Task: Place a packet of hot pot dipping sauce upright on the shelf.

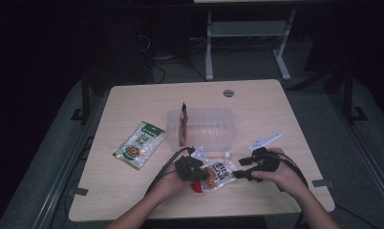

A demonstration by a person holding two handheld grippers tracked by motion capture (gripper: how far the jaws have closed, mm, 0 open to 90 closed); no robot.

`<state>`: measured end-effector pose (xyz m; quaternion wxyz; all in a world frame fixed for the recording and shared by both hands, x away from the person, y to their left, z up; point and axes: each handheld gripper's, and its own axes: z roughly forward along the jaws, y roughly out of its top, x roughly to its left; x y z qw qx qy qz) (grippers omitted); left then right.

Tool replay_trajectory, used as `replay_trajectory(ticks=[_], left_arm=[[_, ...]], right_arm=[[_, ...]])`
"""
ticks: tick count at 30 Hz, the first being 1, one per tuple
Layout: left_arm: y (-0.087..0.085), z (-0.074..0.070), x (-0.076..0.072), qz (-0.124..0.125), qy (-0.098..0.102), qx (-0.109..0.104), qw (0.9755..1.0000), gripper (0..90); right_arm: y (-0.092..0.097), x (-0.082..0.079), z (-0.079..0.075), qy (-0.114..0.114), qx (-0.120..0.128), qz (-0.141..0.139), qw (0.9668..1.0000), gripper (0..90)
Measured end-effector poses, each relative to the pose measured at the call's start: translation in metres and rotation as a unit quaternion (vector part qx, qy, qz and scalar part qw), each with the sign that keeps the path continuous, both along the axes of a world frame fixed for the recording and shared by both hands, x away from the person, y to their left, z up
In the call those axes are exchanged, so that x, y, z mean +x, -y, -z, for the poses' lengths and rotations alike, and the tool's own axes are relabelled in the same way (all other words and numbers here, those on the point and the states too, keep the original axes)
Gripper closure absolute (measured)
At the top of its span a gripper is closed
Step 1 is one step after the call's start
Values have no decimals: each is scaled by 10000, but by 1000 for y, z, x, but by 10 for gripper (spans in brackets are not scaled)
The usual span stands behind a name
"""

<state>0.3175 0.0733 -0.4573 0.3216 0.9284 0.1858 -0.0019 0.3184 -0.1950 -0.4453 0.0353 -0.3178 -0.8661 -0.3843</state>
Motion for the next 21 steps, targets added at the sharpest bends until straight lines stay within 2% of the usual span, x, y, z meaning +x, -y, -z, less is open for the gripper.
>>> replay_trajectory(ticks=[4,12,15,16,21], left_arm=[[0,-1,0,20,38,72,10000,900],[0,0,0,-32,-24,4,10000,900],[-1,1,0,-60,-41,-73,9999,900],[-1,1,0,-63,-41,-79,9999,900],[-1,2,-1,-87,-34,-96,9999,900]], right_arm=[[-3,1,4,-128,-3,-56,9999,345],[-9,5,13,-323,-34,-112,9994,366],[-12,7,16,-318,-61,-148,9994,377],[-13,6,16,-382,-40,-156,9991,382],[-18,7,19,-416,-70,-240,9988,400]])
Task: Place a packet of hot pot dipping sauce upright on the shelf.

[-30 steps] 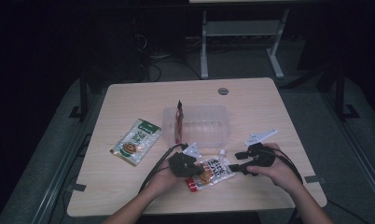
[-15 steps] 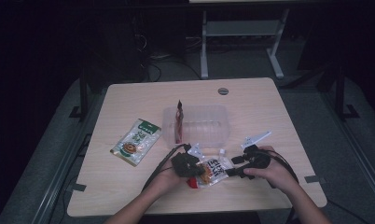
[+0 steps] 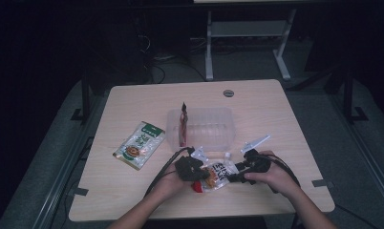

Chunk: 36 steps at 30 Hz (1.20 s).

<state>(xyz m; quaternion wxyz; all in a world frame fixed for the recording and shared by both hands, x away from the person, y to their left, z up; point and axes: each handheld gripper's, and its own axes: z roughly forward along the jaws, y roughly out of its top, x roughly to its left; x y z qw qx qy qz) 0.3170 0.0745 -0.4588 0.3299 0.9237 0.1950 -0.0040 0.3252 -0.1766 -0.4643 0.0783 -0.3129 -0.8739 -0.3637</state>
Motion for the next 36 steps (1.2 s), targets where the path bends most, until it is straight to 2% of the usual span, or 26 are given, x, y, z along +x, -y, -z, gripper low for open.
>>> replay_trajectory(ticks=[1,8,10,11,13,14,15,16,17,18,19,24,29,33,36], left_arm=[[0,0,0,2,9,4,10000,900],[0,0,-1,-17,26,-8,10000,900],[0,0,-1,-11,23,-12,10000,900],[0,0,-1,-11,23,-12,10000,900],[0,0,-1,-5,34,-11,10000,900],[0,0,-1,-5,34,-11,10000,900],[-1,0,0,27,38,5,10000,900],[-1,0,0,27,38,5,10000,900],[-1,0,0,31,42,2,10000,900],[-1,0,0,31,42,2,10000,900],[-1,1,-1,14,46,-38,10000,900],[-2,1,0,6,63,-87,9999,899],[-6,1,1,-35,-80,-305,9995,899],[-6,-3,-2,-12,-6,-282,9996,899],[-8,-8,-4,18,36,-298,9995,899]], right_arm=[[-3,0,1,-119,127,30,9998,407],[-11,3,5,-367,380,-43,9986,488],[-14,4,4,-264,255,-52,9993,547],[-14,4,4,-264,255,-52,9993,547],[-15,6,4,-279,223,-64,9993,622],[-15,6,4,-279,223,-64,9993,622],[-15,6,4,-280,173,-28,9995,705],[-15,6,4,-280,173,-28,9995,705],[-14,6,2,-238,179,-34,9995,775],[-14,6,2,-238,179,-34,9995,775],[-15,5,0,-214,232,-57,9995,815],[-18,4,-5,-173,153,-125,9997,856],[-18,4,-7,-183,193,-181,9995,891],[-16,4,-10,-168,240,-236,9993,895],[-14,3,-14,-177,391,-278,9987,896]])
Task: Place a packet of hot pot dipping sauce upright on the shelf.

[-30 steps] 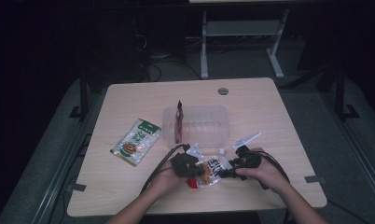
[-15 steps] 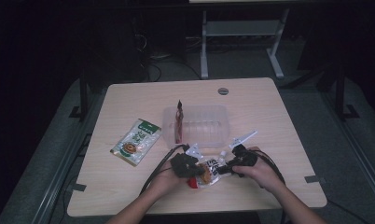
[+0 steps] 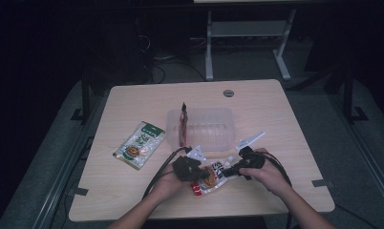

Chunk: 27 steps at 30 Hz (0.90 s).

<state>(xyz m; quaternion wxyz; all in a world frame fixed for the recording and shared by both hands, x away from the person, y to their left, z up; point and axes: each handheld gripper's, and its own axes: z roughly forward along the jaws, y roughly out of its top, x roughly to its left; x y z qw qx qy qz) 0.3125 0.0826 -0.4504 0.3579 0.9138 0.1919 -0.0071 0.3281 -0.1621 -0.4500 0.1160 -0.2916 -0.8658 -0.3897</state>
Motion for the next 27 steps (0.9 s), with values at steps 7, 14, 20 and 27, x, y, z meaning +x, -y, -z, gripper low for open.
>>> replay_trajectory(ticks=[7,14,20,27], left_arm=[[-16,-16,-6,23,76,-48,10000,899],[-34,-23,-5,-101,75,-118,9999,899],[-34,-21,-2,-110,87,-35,9999,899],[-27,-18,0,-129,83,-80,9999,898]], right_arm=[[5,-1,-9,83,265,-52,9996,897],[6,-3,-20,202,479,-101,9986,897],[7,-3,-30,256,821,-170,9961,898],[1,-8,-41,356,991,-416,9936,898]])
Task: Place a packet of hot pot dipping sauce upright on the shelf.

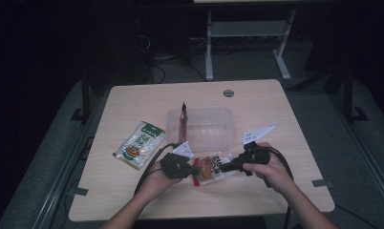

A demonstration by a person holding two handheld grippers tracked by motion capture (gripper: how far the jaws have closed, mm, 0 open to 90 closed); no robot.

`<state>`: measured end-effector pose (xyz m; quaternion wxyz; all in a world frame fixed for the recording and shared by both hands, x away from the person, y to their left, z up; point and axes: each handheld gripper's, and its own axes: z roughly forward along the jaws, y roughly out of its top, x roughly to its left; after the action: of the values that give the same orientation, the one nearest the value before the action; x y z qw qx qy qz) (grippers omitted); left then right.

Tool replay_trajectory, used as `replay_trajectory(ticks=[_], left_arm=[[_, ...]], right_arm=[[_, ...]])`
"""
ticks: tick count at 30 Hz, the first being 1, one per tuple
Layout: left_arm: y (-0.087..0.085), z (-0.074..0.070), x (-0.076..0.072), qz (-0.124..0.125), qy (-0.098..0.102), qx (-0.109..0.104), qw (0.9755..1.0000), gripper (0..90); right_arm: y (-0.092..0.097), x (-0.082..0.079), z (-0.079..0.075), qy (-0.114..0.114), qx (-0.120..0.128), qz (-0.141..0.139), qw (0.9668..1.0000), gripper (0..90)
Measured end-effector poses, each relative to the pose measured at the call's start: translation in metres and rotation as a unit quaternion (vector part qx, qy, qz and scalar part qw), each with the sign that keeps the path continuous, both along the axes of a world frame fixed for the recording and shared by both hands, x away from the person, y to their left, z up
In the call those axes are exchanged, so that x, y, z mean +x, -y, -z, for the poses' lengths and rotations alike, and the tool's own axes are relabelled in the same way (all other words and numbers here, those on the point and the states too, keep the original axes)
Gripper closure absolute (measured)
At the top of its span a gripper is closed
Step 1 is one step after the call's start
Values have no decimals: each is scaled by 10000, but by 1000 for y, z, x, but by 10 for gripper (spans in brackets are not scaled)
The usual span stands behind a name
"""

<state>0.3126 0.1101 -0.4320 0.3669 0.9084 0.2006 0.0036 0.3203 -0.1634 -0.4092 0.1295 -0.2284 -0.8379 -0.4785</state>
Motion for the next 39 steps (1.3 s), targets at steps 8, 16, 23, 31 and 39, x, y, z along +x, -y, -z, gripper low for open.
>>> replay_trajectory(ticks=[8,16,23,31,39], left_arm=[[19,6,-3,214,-92,-122,9997,898],[29,6,-9,376,-84,-170,9991,898],[9,-1,-6,175,-114,-299,9993,844],[-16,-5,-12,124,-230,-170,9995,698],[-33,-3,-22,-62,-200,-2,9998,516]], right_arm=[[-12,-3,-8,159,178,-266,9994,898],[-13,-5,-10,197,206,-300,9991,898],[-8,-7,-16,295,274,-257,9989,898],[-3,-7,-30,471,347,-227,9980,897],[-1,-3,-44,647,316,-166,9973,898]])
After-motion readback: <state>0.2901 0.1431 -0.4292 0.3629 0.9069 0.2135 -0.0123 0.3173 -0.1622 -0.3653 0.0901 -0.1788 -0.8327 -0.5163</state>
